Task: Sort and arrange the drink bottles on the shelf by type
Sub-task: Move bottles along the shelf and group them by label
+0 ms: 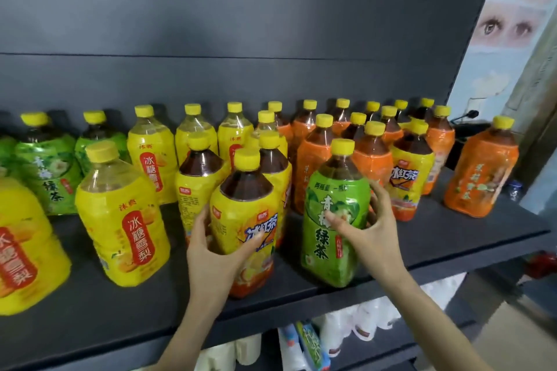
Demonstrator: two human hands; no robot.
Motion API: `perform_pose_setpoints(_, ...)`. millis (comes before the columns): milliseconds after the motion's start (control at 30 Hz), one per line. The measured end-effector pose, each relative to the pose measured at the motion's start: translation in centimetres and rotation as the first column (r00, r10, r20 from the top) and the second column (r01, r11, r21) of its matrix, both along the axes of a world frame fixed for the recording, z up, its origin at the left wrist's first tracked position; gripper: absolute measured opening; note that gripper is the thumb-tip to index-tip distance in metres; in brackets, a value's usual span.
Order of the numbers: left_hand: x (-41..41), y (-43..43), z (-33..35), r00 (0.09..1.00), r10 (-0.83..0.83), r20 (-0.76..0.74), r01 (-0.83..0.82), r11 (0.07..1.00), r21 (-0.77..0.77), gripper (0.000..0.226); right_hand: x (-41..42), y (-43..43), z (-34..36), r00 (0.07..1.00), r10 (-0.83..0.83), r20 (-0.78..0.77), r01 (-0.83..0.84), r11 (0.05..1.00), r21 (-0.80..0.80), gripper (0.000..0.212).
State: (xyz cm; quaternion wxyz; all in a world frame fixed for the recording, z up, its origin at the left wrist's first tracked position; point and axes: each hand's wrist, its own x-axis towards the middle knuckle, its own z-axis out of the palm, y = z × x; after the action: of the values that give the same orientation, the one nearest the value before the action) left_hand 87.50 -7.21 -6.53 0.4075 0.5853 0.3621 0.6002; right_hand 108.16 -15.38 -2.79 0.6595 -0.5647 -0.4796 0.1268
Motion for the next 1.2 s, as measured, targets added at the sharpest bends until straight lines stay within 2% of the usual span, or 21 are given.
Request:
perform_pose_setpoints(133, 0.5, 0.7, -1.2, 0.998, 0.055, -0.004, -0.055, 0.997, -0.055, 0.096, 0.5, 2.4, -1.0, 0.993, 0.107, 0.054, -0.105, 0.994, -0.030, 0.085)
perform_pose_setpoints(233, 1.2, 0.6, -1.1, 0.958, 0.230, -0.173, -0.237, 0.971, -0.024, 0.090, 1.3, 3.4, -1.4, 0.980, 0.181, 0.087, -0.173, 0.980, -0.100, 0.089)
perform_pose_setpoints(300, 1.4, 0.7, -1.0, 0.883, 0.370, -0.289, -0.365, 0.928, 0.071, 0.093, 1.7, 4.2, -1.6, 0.982, 0.129, 0.141, -0.107, 0.982, -0.155, 0.094)
perform_pose_setpoints(400, 1.5, 0.8, -0.8, 0.829, 0.421, -0.368, -0.420, 0.903, 0.087, 0.096, 2.1, 4.9, -1.9, 0.974, 0.066, 0.217, -0.024, 0.981, -0.190, 0.103)
perform_pose_setpoints(467, 1.7, 0.6, -0.6, 0.803, 0.448, -0.393, -0.444, 0.890, 0.106, 0.097, 2.1, 5.1, -2.2, 0.971, 0.042, 0.237, -0.002, 0.986, -0.165, 0.102)
perform_pose_setpoints(667, 2.0, -0.1, -0.9, 0.836, 0.450, -0.316, -0.459, 0.887, 0.049, 0.095, 1.8, 4.9, -2.6, 0.973, 0.034, 0.230, -0.008, 0.993, -0.116, 0.093)
perform_pose_setpoints(800, 2.3, -1.3, -0.8, 0.821, 0.405, -0.403, -0.410, 0.909, 0.078, 0.084, 2.4, 4.4, -2.8, 0.955, 0.135, 0.265, -0.094, 0.983, -0.160, 0.094)
perform_pose_setpoints(900, 1.5, -2.7, -1.1, 0.812, 0.309, -0.495, -0.328, 0.943, 0.052, 0.078, 3.9, 3.6, -3.1, 0.935, 0.269, 0.231, -0.218, 0.950, -0.223, 0.089)
perform_pose_setpoints(967, 0.1, -4.0, -1.4, 0.736, 0.294, -0.609, -0.322, 0.944, 0.067, 0.071, 5.2, 2.6, -3.8, 0.915, 0.314, 0.253, -0.243, 0.931, -0.273, 0.073)
perform_pose_setpoints(1033, -1.5, -5.9, -1.6, 0.617, 0.363, -0.698, -0.382, 0.914, 0.138, 0.062, 6.3, 0.8, -4.7, 0.878, 0.300, 0.372, -0.181, 0.929, -0.322, 0.060)
perform_pose_setpoints(1200, -5.3, -11.7, -0.8, 0.337, 0.476, -0.813, -0.502, 0.821, 0.272, 0.053, 7.3, -3.4, -5.4, 0.677, 0.245, 0.694, 0.013, 0.939, -0.344, 0.046)
